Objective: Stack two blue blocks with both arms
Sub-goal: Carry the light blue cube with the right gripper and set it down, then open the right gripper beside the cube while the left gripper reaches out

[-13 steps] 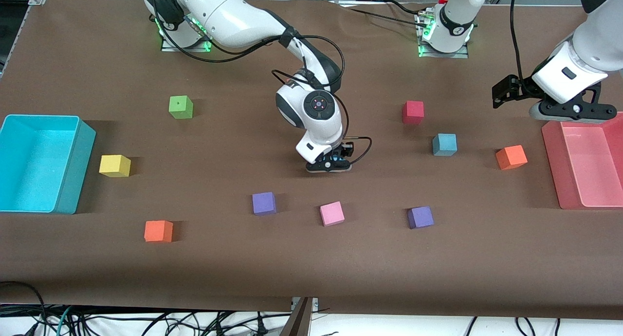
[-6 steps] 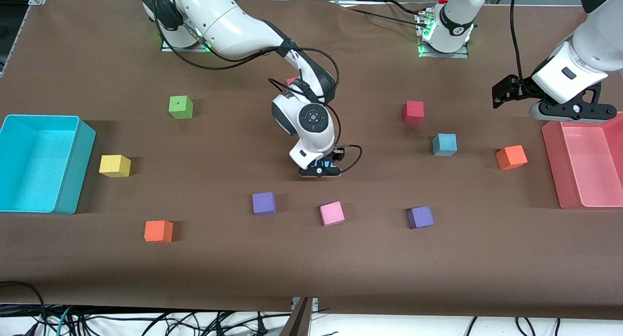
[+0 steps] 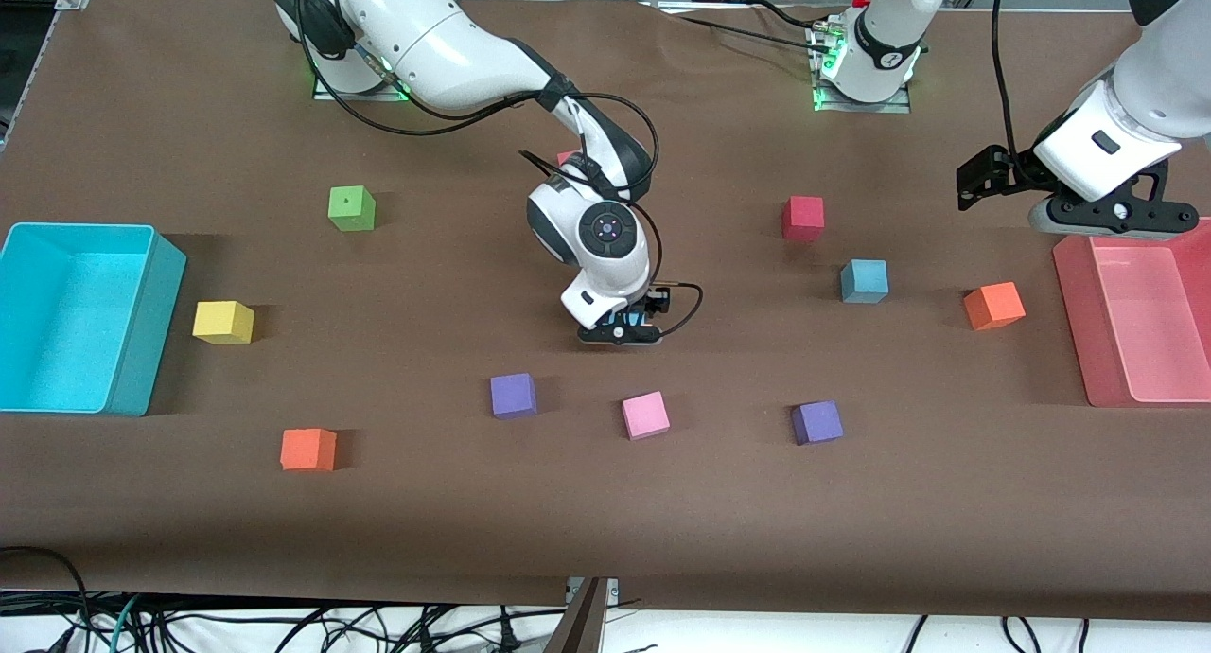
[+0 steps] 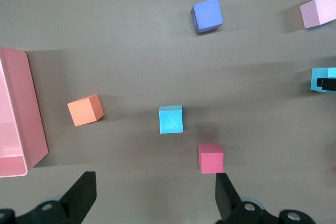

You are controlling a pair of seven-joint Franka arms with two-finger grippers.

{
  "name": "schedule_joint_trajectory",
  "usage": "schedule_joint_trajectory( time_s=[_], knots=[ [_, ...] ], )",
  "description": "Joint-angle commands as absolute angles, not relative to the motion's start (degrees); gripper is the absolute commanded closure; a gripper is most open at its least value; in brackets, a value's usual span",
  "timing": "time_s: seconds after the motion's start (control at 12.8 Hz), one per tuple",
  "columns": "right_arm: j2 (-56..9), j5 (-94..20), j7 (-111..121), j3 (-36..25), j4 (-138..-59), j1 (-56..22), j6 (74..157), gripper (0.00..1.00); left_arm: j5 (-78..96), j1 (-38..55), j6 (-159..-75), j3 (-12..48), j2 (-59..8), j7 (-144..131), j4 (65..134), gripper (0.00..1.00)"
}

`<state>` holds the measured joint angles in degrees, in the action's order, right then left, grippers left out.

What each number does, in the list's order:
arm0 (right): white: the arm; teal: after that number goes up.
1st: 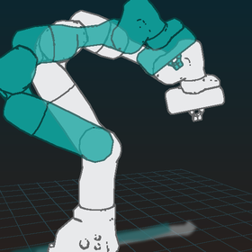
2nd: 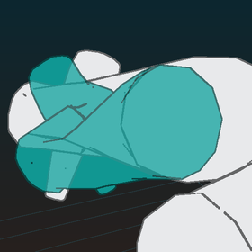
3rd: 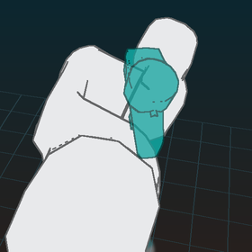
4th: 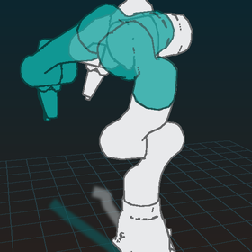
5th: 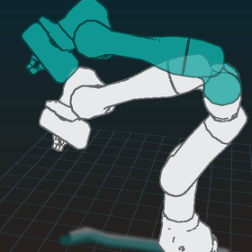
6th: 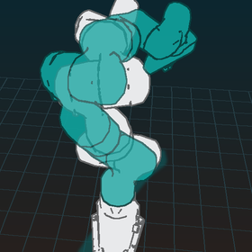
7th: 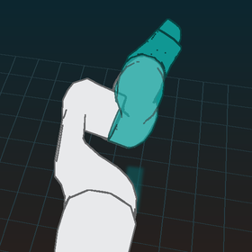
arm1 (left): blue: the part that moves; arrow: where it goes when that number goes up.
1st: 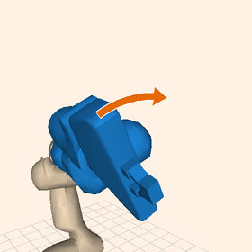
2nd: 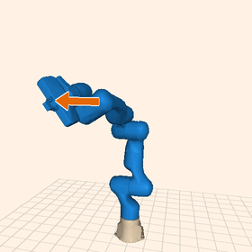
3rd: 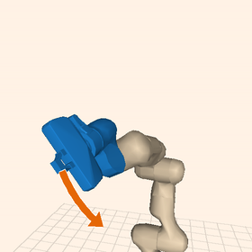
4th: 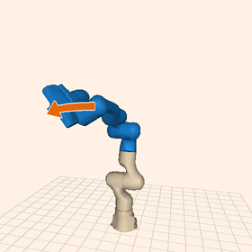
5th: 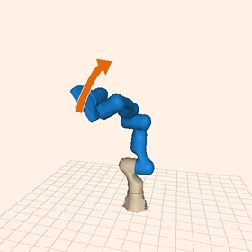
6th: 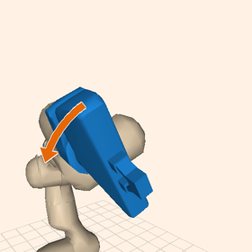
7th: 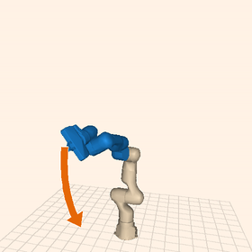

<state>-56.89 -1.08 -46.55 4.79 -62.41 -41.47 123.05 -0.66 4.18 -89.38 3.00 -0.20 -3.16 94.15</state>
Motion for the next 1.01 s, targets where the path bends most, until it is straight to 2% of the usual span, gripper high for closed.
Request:
schedule_joint_trajectory(
  time_s=[0.0,0.23,0.62,0.94],
  knots=[
    [-51.78,-3.25,-46.67,4.84,-64.60,-40.43,120.69,0.00,0.79,4.48,-88.33,2.55,-0.09,-2.55,93.25,0.00],
    [-47.04,-3.43,-44.31,4.48,-64.60,-38.16,117.00,0.00,0.79,4.48,-88.33,2.55,-0.09,-2.72,93.25,0.00],
    [-39.65,-6.41,-25.89,5.01,-66.43,-32.44,108.29,0.00,0.88,4.66,-87.71,2.64,0.00,-3.78,93.25,0.00],
    [-34.99,-10.02,-9.19,6.85,-74.34,-29.80,110.91,0.00,0.88,4.66,-87.71,2.64,0.00,-3.78,93.25,0.00]
  ],
)
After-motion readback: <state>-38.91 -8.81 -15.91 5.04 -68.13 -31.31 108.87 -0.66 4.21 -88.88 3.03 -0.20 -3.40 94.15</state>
